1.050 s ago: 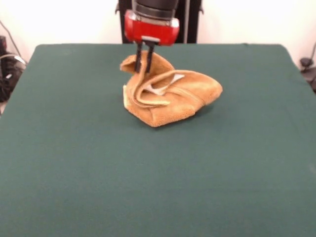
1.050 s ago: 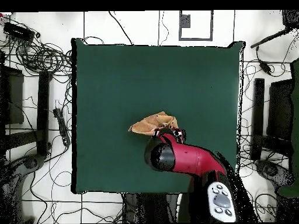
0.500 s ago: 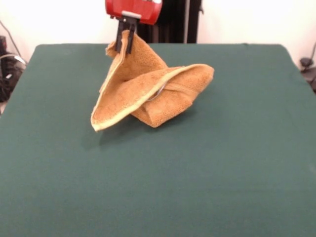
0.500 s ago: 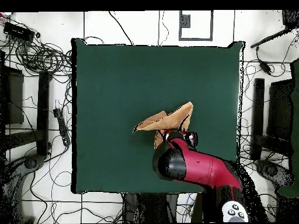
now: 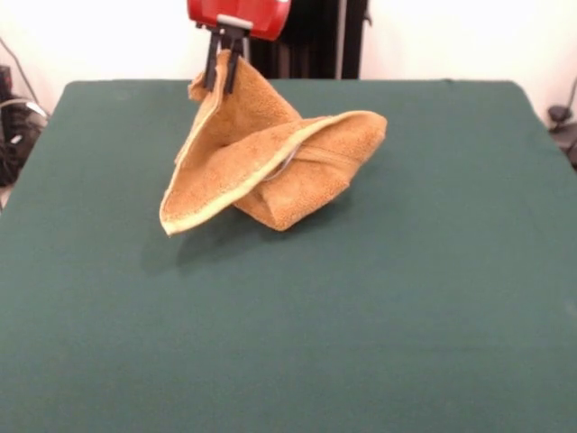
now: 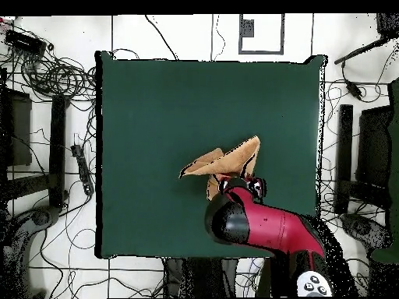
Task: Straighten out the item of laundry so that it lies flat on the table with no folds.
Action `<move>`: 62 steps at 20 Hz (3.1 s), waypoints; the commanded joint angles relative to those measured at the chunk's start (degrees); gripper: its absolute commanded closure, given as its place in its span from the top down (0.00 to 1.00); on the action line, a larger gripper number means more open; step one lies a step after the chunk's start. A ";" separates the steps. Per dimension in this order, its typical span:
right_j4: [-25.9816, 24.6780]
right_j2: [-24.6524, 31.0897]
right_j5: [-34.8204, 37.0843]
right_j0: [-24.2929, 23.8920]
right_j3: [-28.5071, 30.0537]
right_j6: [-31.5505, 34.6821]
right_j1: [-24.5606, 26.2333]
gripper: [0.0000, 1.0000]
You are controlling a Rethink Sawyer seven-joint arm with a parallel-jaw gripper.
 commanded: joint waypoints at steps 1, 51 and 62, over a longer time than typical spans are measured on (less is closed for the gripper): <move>-5.56 4.55 -5.57 -2.85 -2.49 3.93 2.16 0.00; -17.98 17.52 23.21 -12.09 -18.60 5.95 5.16 0.00; -18.26 14.55 19.38 -12.54 -17.95 4.04 5.45 0.00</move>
